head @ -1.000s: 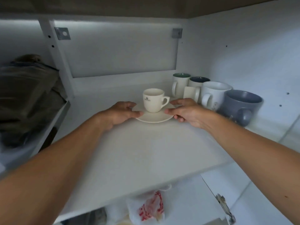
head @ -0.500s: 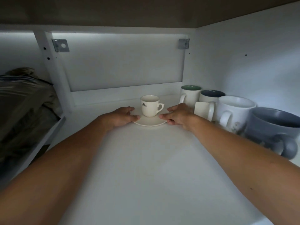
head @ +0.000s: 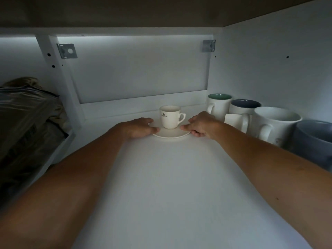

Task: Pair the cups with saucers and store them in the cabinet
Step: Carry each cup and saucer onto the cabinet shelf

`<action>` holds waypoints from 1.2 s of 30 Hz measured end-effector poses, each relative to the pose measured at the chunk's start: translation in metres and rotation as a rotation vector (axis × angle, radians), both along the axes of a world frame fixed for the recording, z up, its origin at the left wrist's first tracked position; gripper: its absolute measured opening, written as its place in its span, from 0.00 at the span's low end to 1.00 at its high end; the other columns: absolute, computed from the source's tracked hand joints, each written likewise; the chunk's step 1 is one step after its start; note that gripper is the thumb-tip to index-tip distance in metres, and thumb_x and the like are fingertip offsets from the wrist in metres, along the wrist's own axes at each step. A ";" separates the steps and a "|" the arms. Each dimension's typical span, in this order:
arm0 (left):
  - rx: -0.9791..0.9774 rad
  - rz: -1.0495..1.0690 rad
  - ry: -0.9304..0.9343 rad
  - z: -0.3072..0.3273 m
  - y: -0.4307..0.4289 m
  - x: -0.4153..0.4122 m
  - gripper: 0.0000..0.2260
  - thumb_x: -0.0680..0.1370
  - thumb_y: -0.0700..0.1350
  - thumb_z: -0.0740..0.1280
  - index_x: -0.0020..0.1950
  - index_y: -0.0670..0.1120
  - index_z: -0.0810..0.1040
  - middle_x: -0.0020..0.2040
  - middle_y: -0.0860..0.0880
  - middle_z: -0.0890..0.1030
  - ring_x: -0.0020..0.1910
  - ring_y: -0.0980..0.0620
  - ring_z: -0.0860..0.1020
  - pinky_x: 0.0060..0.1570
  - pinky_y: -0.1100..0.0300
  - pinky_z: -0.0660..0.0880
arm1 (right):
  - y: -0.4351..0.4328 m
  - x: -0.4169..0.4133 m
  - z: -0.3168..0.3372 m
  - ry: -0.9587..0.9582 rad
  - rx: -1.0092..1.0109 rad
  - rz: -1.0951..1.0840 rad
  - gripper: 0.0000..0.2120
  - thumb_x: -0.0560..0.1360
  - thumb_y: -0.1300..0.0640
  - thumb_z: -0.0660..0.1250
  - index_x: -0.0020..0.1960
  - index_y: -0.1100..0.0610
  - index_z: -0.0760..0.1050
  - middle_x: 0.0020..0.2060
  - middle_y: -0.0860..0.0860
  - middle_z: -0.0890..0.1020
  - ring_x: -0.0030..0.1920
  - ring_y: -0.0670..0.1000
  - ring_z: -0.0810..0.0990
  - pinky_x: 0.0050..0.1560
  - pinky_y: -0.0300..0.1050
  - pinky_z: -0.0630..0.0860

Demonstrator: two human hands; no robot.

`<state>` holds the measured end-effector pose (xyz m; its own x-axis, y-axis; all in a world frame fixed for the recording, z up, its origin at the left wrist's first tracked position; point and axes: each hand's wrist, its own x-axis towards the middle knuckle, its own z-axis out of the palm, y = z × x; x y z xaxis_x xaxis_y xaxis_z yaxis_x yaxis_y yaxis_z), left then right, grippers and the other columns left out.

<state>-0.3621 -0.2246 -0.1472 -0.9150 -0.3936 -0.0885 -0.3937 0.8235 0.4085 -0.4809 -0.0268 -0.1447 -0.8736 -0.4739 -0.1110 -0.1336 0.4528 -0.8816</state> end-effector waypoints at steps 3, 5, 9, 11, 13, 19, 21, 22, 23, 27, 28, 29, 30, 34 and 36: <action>-0.049 0.011 -0.006 0.000 0.002 0.001 0.33 0.78 0.64 0.60 0.79 0.50 0.58 0.77 0.48 0.64 0.75 0.47 0.64 0.72 0.54 0.61 | 0.000 -0.001 -0.002 0.027 0.016 0.012 0.28 0.71 0.56 0.78 0.67 0.62 0.74 0.34 0.55 0.78 0.30 0.49 0.74 0.36 0.38 0.79; -0.034 0.024 0.010 0.001 0.004 0.005 0.34 0.78 0.65 0.59 0.79 0.51 0.56 0.79 0.49 0.61 0.77 0.48 0.60 0.74 0.54 0.59 | 0.003 0.001 -0.002 0.050 0.034 0.016 0.27 0.74 0.54 0.75 0.67 0.65 0.73 0.36 0.57 0.79 0.35 0.53 0.76 0.49 0.46 0.80; -0.009 0.061 0.018 0.001 0.007 0.024 0.36 0.78 0.67 0.57 0.80 0.52 0.52 0.78 0.49 0.63 0.77 0.48 0.60 0.74 0.54 0.57 | 0.018 0.013 0.004 0.017 -0.043 0.007 0.29 0.76 0.57 0.73 0.73 0.61 0.67 0.37 0.57 0.82 0.33 0.51 0.80 0.44 0.46 0.83; -0.016 0.068 0.037 0.000 0.013 0.038 0.36 0.77 0.67 0.59 0.80 0.53 0.53 0.72 0.47 0.71 0.72 0.45 0.67 0.70 0.53 0.64 | 0.028 0.025 0.008 0.030 -0.040 0.027 0.32 0.75 0.57 0.74 0.75 0.59 0.65 0.45 0.59 0.83 0.38 0.52 0.82 0.48 0.48 0.83; -0.052 0.067 0.056 0.001 0.027 0.055 0.39 0.74 0.70 0.59 0.80 0.54 0.54 0.66 0.46 0.75 0.66 0.43 0.72 0.65 0.52 0.69 | 0.046 0.040 0.012 0.163 0.080 0.063 0.35 0.75 0.53 0.74 0.77 0.55 0.64 0.59 0.57 0.80 0.47 0.54 0.83 0.53 0.46 0.81; -0.257 0.119 0.066 0.014 0.071 0.102 0.36 0.75 0.70 0.55 0.79 0.59 0.50 0.76 0.47 0.64 0.75 0.41 0.60 0.71 0.45 0.61 | 0.086 0.084 0.025 0.581 0.518 0.291 0.39 0.77 0.40 0.66 0.81 0.52 0.53 0.76 0.58 0.64 0.76 0.59 0.62 0.71 0.49 0.64; -0.294 0.100 0.050 0.021 0.085 0.115 0.35 0.76 0.70 0.53 0.79 0.59 0.48 0.79 0.49 0.57 0.78 0.43 0.54 0.73 0.44 0.56 | 0.095 0.098 0.027 0.571 0.573 0.316 0.42 0.76 0.37 0.65 0.81 0.50 0.49 0.79 0.56 0.58 0.78 0.59 0.56 0.74 0.53 0.61; -0.295 0.087 0.025 0.023 0.092 0.122 0.35 0.76 0.70 0.52 0.79 0.59 0.47 0.80 0.50 0.54 0.79 0.44 0.50 0.74 0.44 0.54 | 0.102 0.107 0.028 0.558 0.600 0.327 0.43 0.76 0.35 0.64 0.81 0.49 0.48 0.80 0.55 0.55 0.79 0.59 0.52 0.75 0.54 0.59; -0.291 0.076 -0.001 0.025 0.098 0.129 0.35 0.76 0.71 0.52 0.79 0.59 0.47 0.81 0.51 0.51 0.79 0.45 0.48 0.75 0.44 0.52 | 0.108 0.116 0.030 0.540 0.615 0.335 0.44 0.75 0.34 0.64 0.81 0.47 0.46 0.80 0.54 0.53 0.80 0.58 0.49 0.77 0.55 0.56; -0.271 0.045 -0.100 0.030 0.126 0.166 0.36 0.75 0.72 0.50 0.79 0.60 0.44 0.81 0.52 0.44 0.79 0.47 0.41 0.75 0.44 0.46 | 0.134 0.155 0.040 0.501 0.654 0.347 0.46 0.73 0.31 0.64 0.81 0.44 0.44 0.81 0.52 0.46 0.80 0.56 0.41 0.77 0.57 0.51; -0.257 0.031 -0.120 0.032 0.133 0.176 0.36 0.75 0.72 0.49 0.79 0.60 0.44 0.81 0.52 0.43 0.79 0.47 0.40 0.75 0.44 0.45 | 0.142 0.166 0.043 0.495 0.676 0.350 0.46 0.73 0.30 0.64 0.81 0.43 0.43 0.81 0.52 0.46 0.80 0.56 0.40 0.77 0.57 0.51; -0.242 0.021 -0.140 0.033 0.140 0.188 0.36 0.75 0.72 0.49 0.79 0.60 0.43 0.81 0.52 0.42 0.79 0.47 0.38 0.75 0.44 0.44 | 0.150 0.177 0.046 0.487 0.702 0.355 0.46 0.72 0.29 0.63 0.81 0.43 0.43 0.81 0.51 0.45 0.80 0.56 0.39 0.77 0.58 0.50; -0.230 0.010 -0.159 0.035 0.148 0.200 0.36 0.75 0.72 0.49 0.79 0.61 0.43 0.81 0.52 0.41 0.79 0.47 0.37 0.75 0.44 0.44 | 0.160 0.189 0.050 0.475 0.728 0.361 0.46 0.72 0.28 0.61 0.80 0.42 0.42 0.81 0.51 0.44 0.80 0.56 0.38 0.77 0.58 0.49; -0.186 -0.079 -0.261 0.052 0.182 0.250 0.36 0.75 0.72 0.49 0.79 0.60 0.42 0.81 0.52 0.39 0.78 0.47 0.35 0.76 0.44 0.42 | 0.202 0.239 0.074 0.427 0.834 0.382 0.47 0.71 0.25 0.57 0.80 0.42 0.41 0.81 0.52 0.43 0.80 0.57 0.39 0.77 0.60 0.44; -0.182 -0.133 -0.294 0.066 0.201 0.277 0.36 0.75 0.73 0.48 0.79 0.60 0.42 0.81 0.51 0.39 0.78 0.47 0.34 0.76 0.43 0.43 | 0.224 0.266 0.090 0.382 0.858 0.377 0.46 0.71 0.24 0.55 0.80 0.43 0.41 0.81 0.52 0.43 0.80 0.57 0.38 0.78 0.61 0.43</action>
<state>-0.0851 -0.0237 -0.0810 -0.9050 -0.3062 -0.2953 -0.3571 0.9241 0.1363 -0.2145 0.1969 -0.0544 -0.7317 -0.6180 -0.2876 -0.6040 0.7834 -0.1467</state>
